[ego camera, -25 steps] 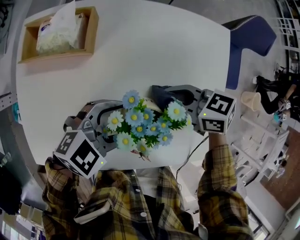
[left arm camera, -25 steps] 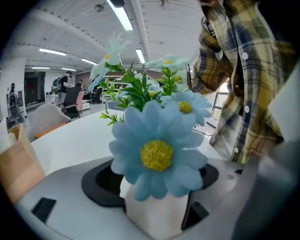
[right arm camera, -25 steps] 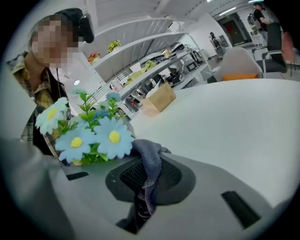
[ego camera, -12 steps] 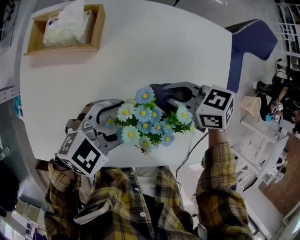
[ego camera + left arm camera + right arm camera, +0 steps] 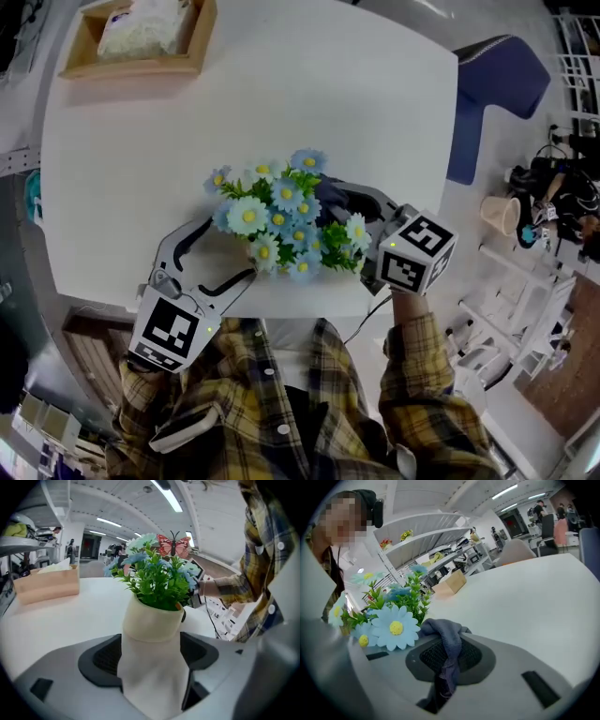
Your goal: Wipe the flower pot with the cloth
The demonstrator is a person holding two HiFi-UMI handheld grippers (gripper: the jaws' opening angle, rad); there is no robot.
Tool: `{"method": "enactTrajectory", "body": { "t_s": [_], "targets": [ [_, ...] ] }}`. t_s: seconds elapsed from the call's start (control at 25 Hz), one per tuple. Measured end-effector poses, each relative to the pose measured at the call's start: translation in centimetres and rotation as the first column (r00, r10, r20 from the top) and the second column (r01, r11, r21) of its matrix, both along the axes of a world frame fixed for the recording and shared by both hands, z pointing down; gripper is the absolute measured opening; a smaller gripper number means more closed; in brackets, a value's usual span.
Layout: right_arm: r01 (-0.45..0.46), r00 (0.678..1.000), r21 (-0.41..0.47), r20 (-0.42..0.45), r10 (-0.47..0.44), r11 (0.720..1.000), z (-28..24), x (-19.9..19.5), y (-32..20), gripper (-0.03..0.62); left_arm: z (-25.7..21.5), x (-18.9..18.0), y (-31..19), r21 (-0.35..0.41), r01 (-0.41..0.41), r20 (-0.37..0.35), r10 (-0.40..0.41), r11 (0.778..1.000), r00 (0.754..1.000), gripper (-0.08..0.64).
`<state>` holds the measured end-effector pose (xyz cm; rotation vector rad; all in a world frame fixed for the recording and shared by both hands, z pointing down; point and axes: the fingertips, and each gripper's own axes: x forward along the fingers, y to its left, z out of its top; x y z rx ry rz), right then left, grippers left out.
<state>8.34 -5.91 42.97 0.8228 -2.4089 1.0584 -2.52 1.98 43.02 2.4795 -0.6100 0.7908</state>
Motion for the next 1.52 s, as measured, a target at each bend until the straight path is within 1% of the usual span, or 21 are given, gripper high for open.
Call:
{"method": "enactTrajectory", "body": {
  "t_s": [0.08,0.12,0.24,0.4,0.52,0.72,0.96,1.08,1.32,1.52],
  "targets": [
    [-0.087,0.996,-0.003,0.017,0.087,0.996,-0.2,0.7,1.3,0.023,-0.4,0.7,0.9,-0.014,0.054,-0.018,-0.054,0.998,0.998,0.377],
    [-0.117,0.993,-0.005,0.024,0.117,0.993,-0.3,0.7,2.1,0.023,-0.4,0.9,1.4,-0.026,0.068,-0.023,-0.069,0.997,0.997,0.377],
    [-0.163,0.986,-0.012,0.035,0.164,0.986,-0.2,-0.3,4.5,0.023,-0.4,0.8,2.7,-0.045,0.102,-0.038,-0.103,0.994,0.994,0.408],
    [-0.168,0.984,-0.027,0.059,0.169,0.985,0.1,-2.4,6.9,0.023,-1.1,0.1,2.4,-0.022,0.189,-0.076,-0.190,0.982,0.979,0.419],
    [-0.151,0.986,-0.027,0.062,0.153,0.988,0.4,-3.3,7.7,0.023,-1.3,0.4,2.0,-0.012,0.225,-0.097,-0.225,0.974,0.970,0.419],
    [-0.132,0.990,-0.019,0.054,0.133,0.991,0.4,-4.4,8.0,0.023,-1.6,-0.2,1.3,0.012,0.294,-0.098,-0.291,0.956,0.952,0.419],
    [-0.132,0.989,-0.024,0.060,0.133,0.991,0.6,-4.4,8.6,0.023,-1.2,0.1,0.7,0.068,0.341,-0.071,-0.336,0.938,0.939,0.417],
    [-0.127,0.989,-0.035,0.068,0.129,0.991,0.5,-4.5,8.7,0.023,-1.2,0.1,0.7,0.085,0.304,-0.049,-0.301,0.949,0.952,0.417],
    [-0.109,0.992,-0.042,0.060,0.111,0.993,0.3,-5.3,8.3,0.023,-1.3,-0.8,0.4,0.067,0.191,-0.015,-0.190,0.979,0.982,0.417],
    [-0.108,0.994,-0.020,0.028,0.109,0.994,0.5,-6.5,7.7,0.023,-1.1,-2.2,0.1,0.065,0.105,-0.012,-0.105,0.992,0.994,0.417]
  ]
}}
